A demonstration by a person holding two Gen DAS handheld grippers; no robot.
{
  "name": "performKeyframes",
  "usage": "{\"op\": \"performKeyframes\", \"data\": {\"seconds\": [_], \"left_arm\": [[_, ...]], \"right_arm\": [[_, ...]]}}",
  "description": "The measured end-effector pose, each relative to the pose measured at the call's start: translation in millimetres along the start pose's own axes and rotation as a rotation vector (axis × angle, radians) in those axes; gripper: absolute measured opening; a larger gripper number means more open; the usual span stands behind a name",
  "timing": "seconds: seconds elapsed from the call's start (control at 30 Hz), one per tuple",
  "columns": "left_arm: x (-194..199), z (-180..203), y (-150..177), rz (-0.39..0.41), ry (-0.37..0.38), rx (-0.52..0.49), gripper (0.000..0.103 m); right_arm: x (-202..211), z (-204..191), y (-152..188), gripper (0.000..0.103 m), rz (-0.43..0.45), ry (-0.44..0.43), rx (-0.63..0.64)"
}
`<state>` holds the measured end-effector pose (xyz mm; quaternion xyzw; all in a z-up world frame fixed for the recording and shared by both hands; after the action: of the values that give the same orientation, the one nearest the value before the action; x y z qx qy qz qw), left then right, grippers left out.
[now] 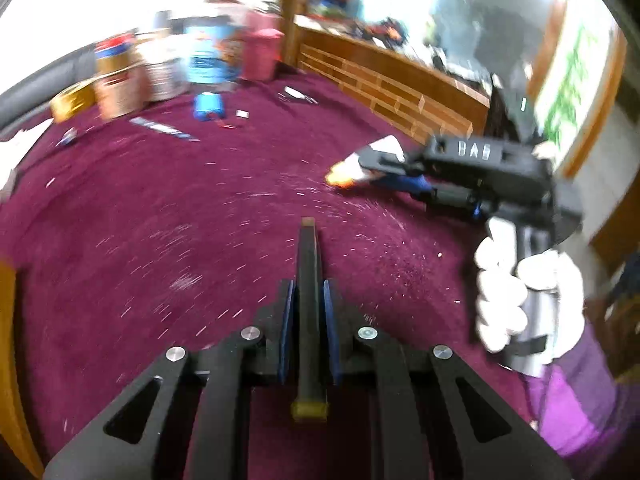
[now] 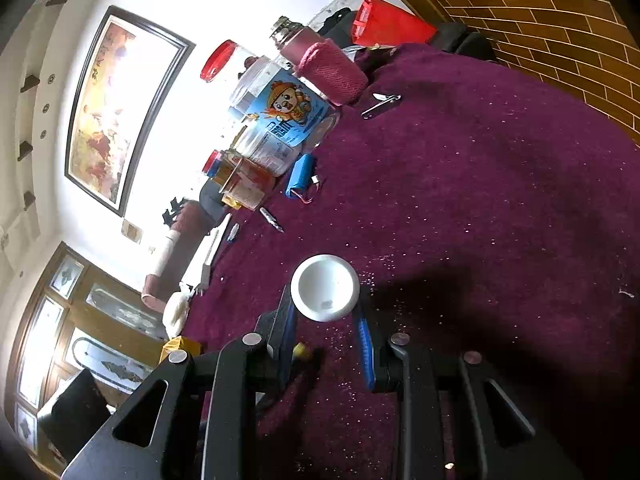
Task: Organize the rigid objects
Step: 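Grasp yellow-ended black marker with left tool while right tool lifts the bottle, then carry the marker and bottle over the box with both tools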
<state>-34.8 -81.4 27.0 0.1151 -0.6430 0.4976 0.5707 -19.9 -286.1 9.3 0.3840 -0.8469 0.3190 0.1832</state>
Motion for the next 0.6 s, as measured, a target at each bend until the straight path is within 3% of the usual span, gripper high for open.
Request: {"op": "performKeyframes", "data": {"seconds": [0.13, 0.4, 0.6], "left_arm": [[43.8, -29.6, 28.5, 0.093, 0.035, 0.124, 0.012], [139.5, -92.9, 88.4, 0.287, 0.026, 0.303, 0.012], [201.9, -149.8, 148.8, 0.390, -0.041, 0.460, 0.012]], "right_arm": [[-2.4, -7.5, 2.0, 0.024, 0.001, 0.027, 0.037], [-8.3, -31.7, 13.1, 0.024, -0.021, 0.058, 0.127], [-21.3, -91.8, 45.9, 0.024, -0.114, -0.038, 0.231]]}}
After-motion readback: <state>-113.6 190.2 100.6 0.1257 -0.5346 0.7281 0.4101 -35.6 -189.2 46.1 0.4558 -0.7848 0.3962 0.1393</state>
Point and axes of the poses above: each gripper's, at about its wrist camera, not at the fingertips, and x roughly against the way its jaws point, z to its right, y to its underside, the point moved 1 cm from there along -x, roughly the way its jaws point, and after that the axes turned 10 degrees about -z, right-handed, at the moved point
